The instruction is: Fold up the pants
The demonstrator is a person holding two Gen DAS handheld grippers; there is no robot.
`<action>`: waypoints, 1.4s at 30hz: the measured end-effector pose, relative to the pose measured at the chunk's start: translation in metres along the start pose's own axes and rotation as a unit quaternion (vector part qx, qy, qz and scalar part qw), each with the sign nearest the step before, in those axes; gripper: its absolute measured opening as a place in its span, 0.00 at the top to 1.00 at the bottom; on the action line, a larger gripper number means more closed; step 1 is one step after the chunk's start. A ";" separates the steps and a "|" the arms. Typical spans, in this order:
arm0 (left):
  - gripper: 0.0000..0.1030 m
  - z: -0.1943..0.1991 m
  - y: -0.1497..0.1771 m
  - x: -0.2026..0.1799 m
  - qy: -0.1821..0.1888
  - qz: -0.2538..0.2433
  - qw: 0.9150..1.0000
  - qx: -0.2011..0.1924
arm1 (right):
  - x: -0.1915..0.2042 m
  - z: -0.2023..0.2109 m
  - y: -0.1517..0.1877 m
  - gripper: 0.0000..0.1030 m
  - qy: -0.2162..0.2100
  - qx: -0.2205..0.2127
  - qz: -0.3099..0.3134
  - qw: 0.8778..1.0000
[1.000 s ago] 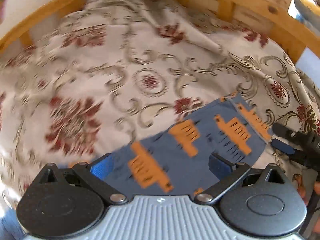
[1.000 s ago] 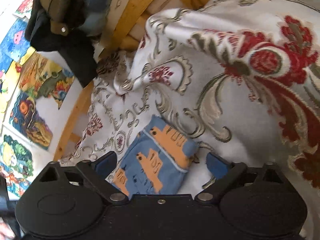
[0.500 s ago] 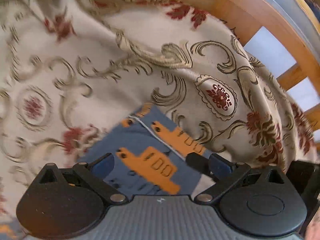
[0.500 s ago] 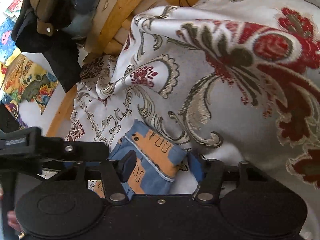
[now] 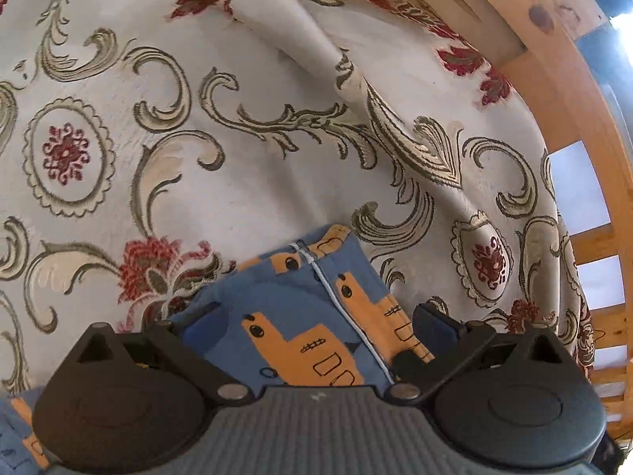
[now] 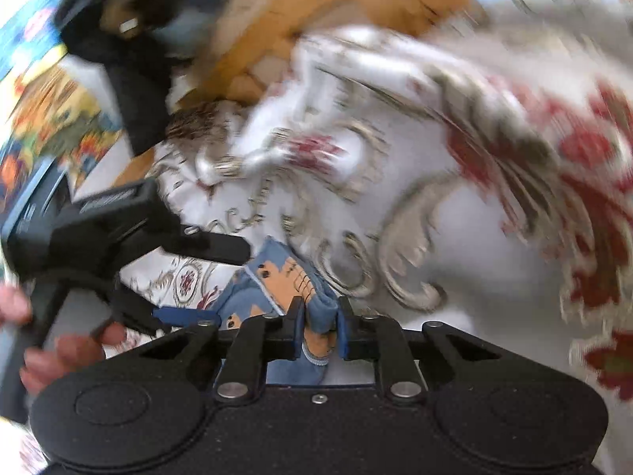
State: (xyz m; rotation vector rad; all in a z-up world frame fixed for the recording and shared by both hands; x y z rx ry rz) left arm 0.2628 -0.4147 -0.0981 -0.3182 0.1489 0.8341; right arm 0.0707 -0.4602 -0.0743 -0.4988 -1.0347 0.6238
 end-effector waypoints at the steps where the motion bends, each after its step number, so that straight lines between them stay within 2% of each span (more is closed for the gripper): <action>1: 0.00 0.003 0.001 0.001 0.003 0.006 1.000 0.001 | 0.007 0.001 0.000 0.83 0.003 -0.002 0.031 1.000; 5: 0.00 0.025 0.004 0.012 0.026 0.032 0.999 0.008 | 0.040 0.002 0.007 0.83 -0.002 0.001 0.141 0.990; 9: 0.00 0.038 0.003 0.015 0.037 0.030 0.999 0.010 | 0.064 0.000 0.018 0.83 -0.008 0.010 0.224 0.974; 12: 0.00 0.041 -0.001 0.009 0.036 0.022 0.999 0.011 | 0.070 -0.001 0.024 0.84 -0.015 0.019 0.245 0.969; 17: 0.01 0.015 -0.008 -0.008 0.027 0.029 0.999 0.028 | 0.076 -0.005 0.031 0.84 -0.017 0.035 0.269 0.962; 25: 0.07 0.003 -0.013 -0.019 -0.020 0.054 0.997 0.047 | 0.089 -0.008 0.046 0.85 -0.035 0.054 0.313 0.948; 29: 0.16 0.002 -0.014 -0.031 -0.065 0.038 0.995 0.058 | 0.091 -0.008 0.048 0.85 -0.038 0.057 0.318 0.946; 34: 0.25 0.002 -0.014 -0.043 -0.103 0.015 0.993 0.054 | 0.092 -0.009 0.050 0.85 -0.041 0.060 0.322 0.944; 36: 0.34 -0.001 -0.014 -0.046 -0.124 0.005 0.991 0.053 | 0.091 -0.009 0.050 0.85 -0.042 0.063 0.322 0.944; 38: 0.52 -0.001 -0.013 -0.038 -0.135 -0.002 0.989 0.055 | 0.092 -0.009 0.051 0.85 -0.044 0.065 0.324 0.943; 42: 0.69 -0.007 -0.015 -0.038 -0.147 -0.002 0.988 0.049 | 0.094 -0.009 0.053 0.85 -0.048 0.068 0.330 0.940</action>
Point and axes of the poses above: each gripper's, at about its wrist camera, not at the fingertips, and z roughly against the way its jaws point, x to its left, y to its underside, the point moved 8 cm from there along -z, roughly the way its jaws point, and after that the axes turned 13 degrees about -y, right-handed, at the moved point
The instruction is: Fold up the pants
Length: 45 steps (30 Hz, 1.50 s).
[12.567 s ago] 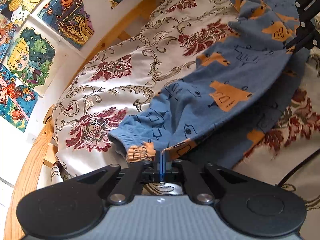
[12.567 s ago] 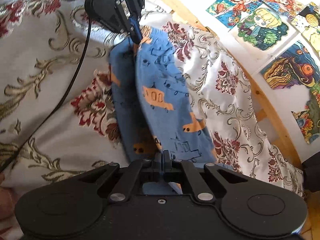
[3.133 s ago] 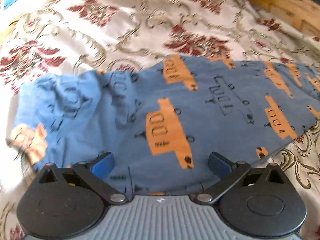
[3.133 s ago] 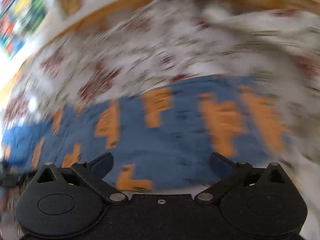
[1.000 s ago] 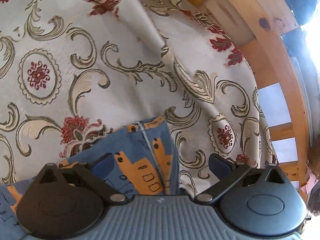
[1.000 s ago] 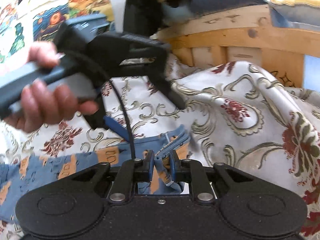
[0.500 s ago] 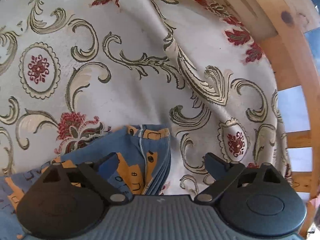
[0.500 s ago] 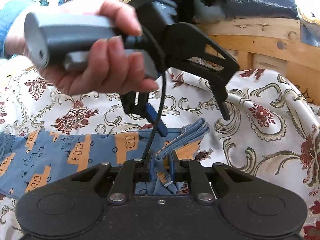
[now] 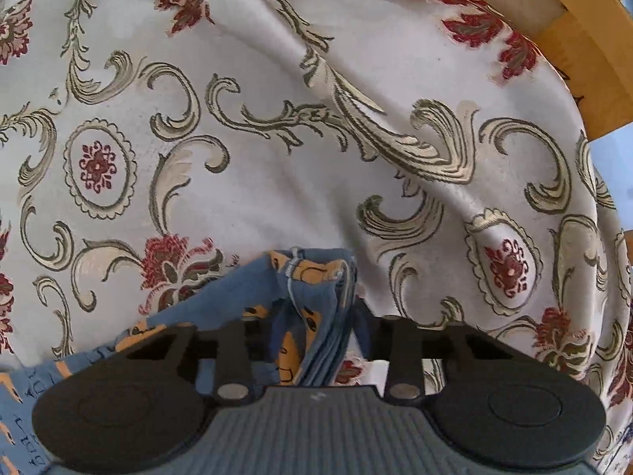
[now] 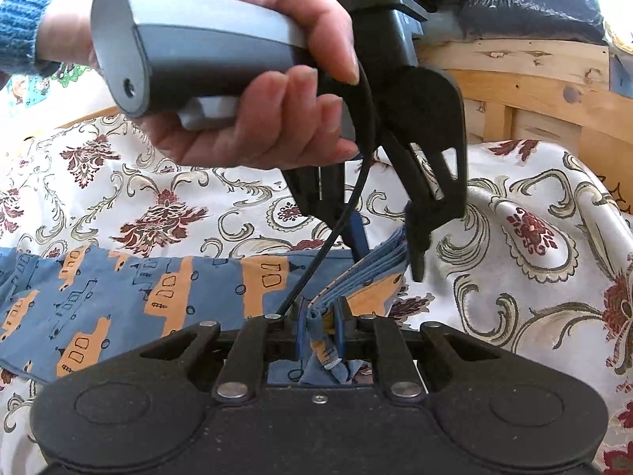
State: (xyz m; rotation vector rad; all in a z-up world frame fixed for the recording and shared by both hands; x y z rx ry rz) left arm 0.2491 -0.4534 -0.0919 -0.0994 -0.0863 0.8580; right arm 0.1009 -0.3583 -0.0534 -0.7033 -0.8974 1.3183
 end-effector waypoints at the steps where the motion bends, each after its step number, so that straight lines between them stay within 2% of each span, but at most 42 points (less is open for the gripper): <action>1: 0.72 0.001 -0.001 0.002 0.001 0.004 1.000 -0.003 | 0.000 0.000 0.000 0.85 0.000 0.000 0.000 1.000; 8: 0.81 0.012 0.009 0.017 0.028 0.022 0.999 -0.024 | 0.006 0.008 -0.002 0.86 0.005 -0.011 0.023 1.000; 11: 0.84 0.027 0.017 0.030 0.034 0.025 0.998 -0.037 | 0.012 0.015 -0.005 0.86 0.001 -0.028 0.037 0.999; 14: 0.86 0.049 0.027 0.047 0.051 0.052 0.996 -0.045 | 0.022 0.025 -0.010 0.86 -0.009 -0.054 0.058 0.997; 17: 0.86 0.067 0.040 0.071 0.088 0.100 0.989 -0.063 | 0.034 0.036 -0.015 0.86 -0.024 -0.081 0.086 0.993; 22: 0.87 0.077 0.068 0.116 0.145 0.172 0.971 -0.085 | 0.058 0.043 -0.018 0.86 -0.055 -0.095 0.121 0.987; 28: 0.87 0.061 0.111 0.171 0.192 0.223 0.950 -0.105 | 0.101 0.032 -0.012 0.86 -0.104 -0.071 0.163 0.979; 36: 0.86 0.015 0.167 0.241 0.165 0.242 0.951 -0.097 | 0.170 -0.003 0.016 0.87 -0.177 0.013 0.193 0.965; 38: 0.86 0.002 0.179 0.257 0.161 0.253 0.949 -0.099 | 0.182 -0.012 0.025 0.87 -0.187 0.030 0.200 0.961; 42: 0.84 -0.022 0.192 0.276 0.182 0.273 0.940 -0.093 | 0.192 -0.027 0.041 0.87 -0.194 0.057 0.206 0.957; 45: 0.80 -0.026 0.196 0.282 0.200 0.281 0.934 -0.096 | 0.190 -0.033 0.048 0.86 -0.193 0.067 0.204 0.957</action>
Point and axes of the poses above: each gripper's, at about its wrist camera, not at the fingertips, and z roughly against the way its jaws point, x to its left, y to its underside, the point moved 8 cm from there along -z, roughly the way its jaws point, and after that the axes turned 13 degrees about -y, right-handed, at the moved point
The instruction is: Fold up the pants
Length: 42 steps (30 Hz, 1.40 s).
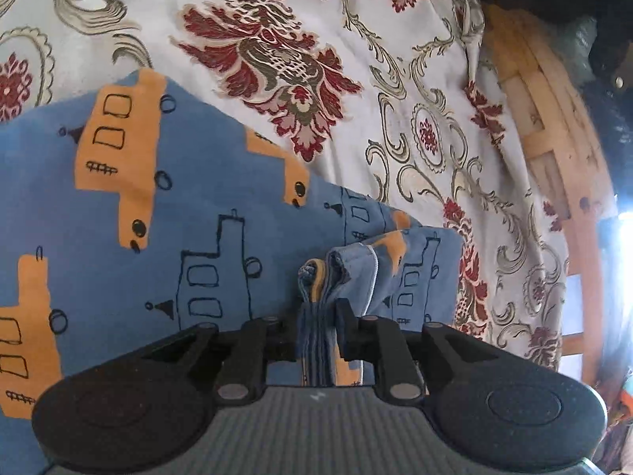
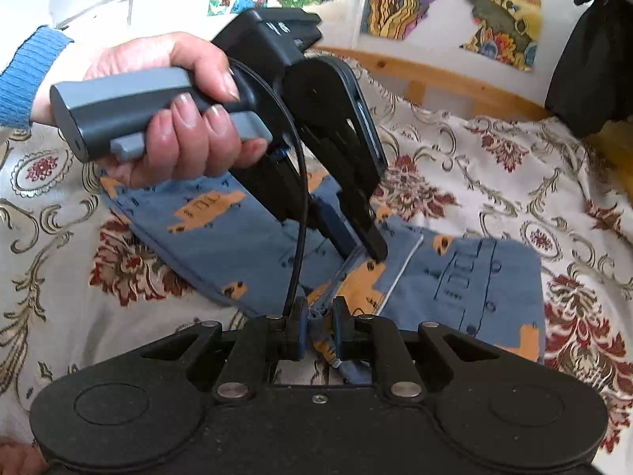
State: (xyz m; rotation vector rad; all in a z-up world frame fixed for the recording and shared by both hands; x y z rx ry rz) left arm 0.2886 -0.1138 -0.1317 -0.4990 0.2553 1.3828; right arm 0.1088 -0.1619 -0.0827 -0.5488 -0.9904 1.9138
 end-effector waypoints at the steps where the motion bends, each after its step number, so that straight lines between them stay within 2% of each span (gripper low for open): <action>1: 0.79 -0.001 0.000 0.001 0.001 -0.002 1.000 0.000 | 0.000 0.000 0.001 0.85 0.000 0.001 -0.001 1.000; 10: 0.78 -0.004 0.002 -0.003 -0.014 -0.006 1.000 -0.005 | 0.003 0.002 0.006 0.81 0.007 0.003 0.016 1.000; 12: 0.80 -0.003 0.002 -0.005 -0.022 -0.011 1.000 -0.008 | 0.002 0.002 0.006 0.81 0.007 0.004 0.018 1.000; 19: 0.88 0.001 0.003 -0.015 -0.037 -0.033 0.998 -0.030 | 0.000 0.003 0.004 0.87 0.000 0.000 0.005 1.000; 31: 0.90 0.014 0.005 -0.016 -0.045 -0.047 0.997 -0.052 | 0.000 0.008 0.000 0.87 -0.009 -0.007 -0.005 1.000; 42: 0.90 0.033 0.005 0.009 -0.058 -0.042 0.996 -0.058 | 0.017 0.000 -0.016 0.88 -0.033 -0.015 -0.019 0.999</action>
Point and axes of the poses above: each gripper's, at about its wrist camera, not at the fingertips, and z roughly against the way its jaws point, x to its left, y to its underside, the point moved 8 cm from there along -z, roughly the way its jaws point, and after that the axes turned 13 degrees about -y, right-handed, at the moved point
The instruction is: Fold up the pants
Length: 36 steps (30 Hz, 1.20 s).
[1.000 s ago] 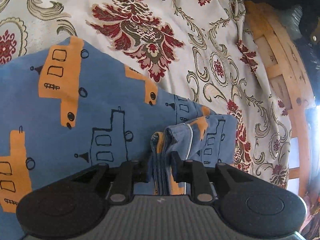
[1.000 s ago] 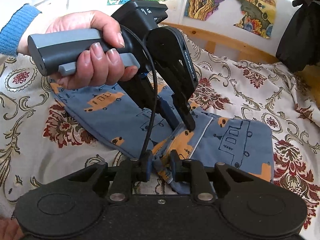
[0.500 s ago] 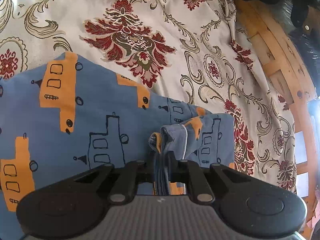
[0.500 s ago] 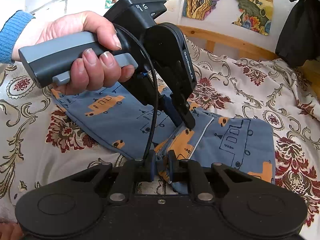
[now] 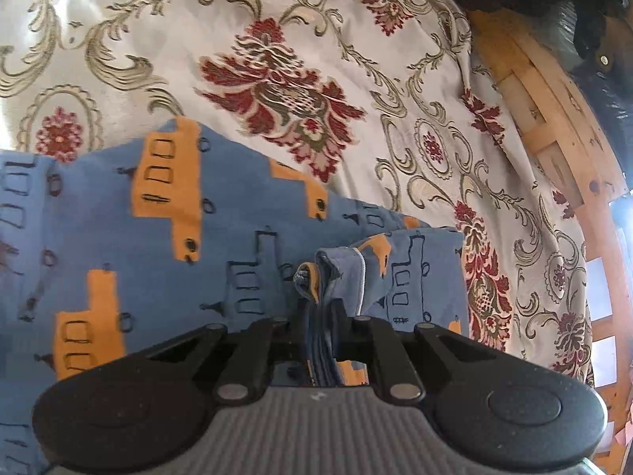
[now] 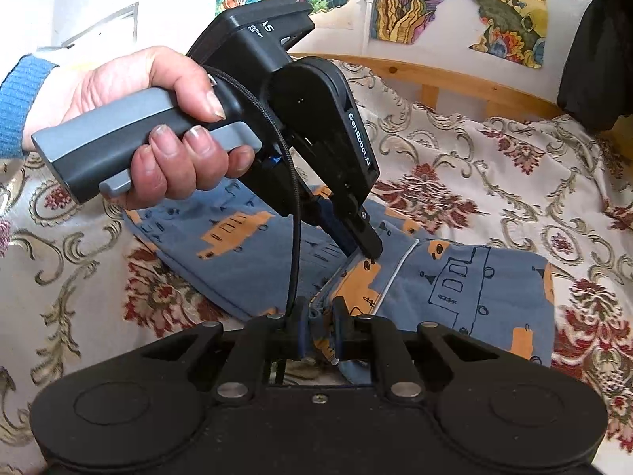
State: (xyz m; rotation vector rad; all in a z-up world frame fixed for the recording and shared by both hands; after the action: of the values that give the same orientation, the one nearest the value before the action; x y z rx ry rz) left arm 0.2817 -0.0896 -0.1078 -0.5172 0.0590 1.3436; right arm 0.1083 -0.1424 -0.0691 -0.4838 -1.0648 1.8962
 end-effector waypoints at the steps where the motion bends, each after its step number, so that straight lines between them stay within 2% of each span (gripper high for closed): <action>1: 0.90 0.003 0.000 0.004 -0.002 0.000 1.000 -0.001 | 0.003 -0.002 -0.002 0.88 -0.004 -0.002 -0.001 1.000; 8: 0.90 0.021 -0.002 0.036 -0.018 0.011 1.000 -0.015 | 0.025 -0.022 -0.019 0.88 -0.033 -0.013 -0.015 0.999; 17: 0.90 0.034 0.002 0.077 -0.054 0.021 0.998 -0.023 | 0.055 -0.053 -0.027 0.88 -0.077 -0.001 -0.010 0.997; 24: 0.89 0.029 0.002 0.080 -0.076 0.001 0.997 -0.025 | 0.057 -0.064 -0.025 0.87 -0.082 0.008 -0.015 0.997; 27: 0.84 0.028 0.004 0.079 -0.086 -0.009 0.996 -0.027 | 0.054 -0.059 -0.025 0.83 -0.085 0.009 -0.011 0.996; 28: 0.79 0.030 0.005 0.080 -0.090 -0.006 0.995 -0.033 | 0.052 -0.053 -0.025 0.76 -0.085 0.010 -0.004 0.996; 29: 0.69 0.033 0.006 0.082 -0.096 -0.002 0.994 -0.043 | 0.049 -0.046 -0.025 0.60 -0.082 0.012 0.005 0.997; 30: 0.63 0.037 0.008 0.082 -0.104 0.001 0.993 -0.055 | 0.044 -0.036 -0.024 0.51 -0.076 0.013 0.017 0.997; 31: 0.52 0.042 0.011 0.082 -0.112 0.001 0.991 -0.069 | 0.034 -0.023 -0.023 0.34 -0.063 0.011 0.037 0.997; 32: 0.39 0.046 0.013 0.081 -0.118 -0.001 0.989 -0.085 | 0.025 -0.014 -0.023 0.22 -0.049 0.009 0.057 0.997; 34: 0.29 0.057 0.022 0.076 -0.136 -0.002 0.981 -0.138 | -0.003 0.001 -0.023 0.19 0.002 0.006 0.111 0.994; 36: 0.28 0.067 0.028 0.067 -0.151 -0.010 0.969 -0.197 | -0.037 0.006 -0.025 0.19 0.058 0.011 0.150 0.987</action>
State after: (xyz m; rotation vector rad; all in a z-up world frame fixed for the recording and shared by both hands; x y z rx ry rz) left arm 0.2546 0.0011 -0.0794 -0.6363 -0.4727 1.4062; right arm 0.1365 -0.1706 -0.0480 -0.7686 -0.9325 2.1094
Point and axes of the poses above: each gripper's, at about its wrist camera, not at the fingertips, and z roughly against the way its jaws point, x to its left, y to its underside, the point moved 8 cm from there along -z, roughly the way its jaws point, and after that the axes turned 13 degrees about -y, right-handed, at the moved point
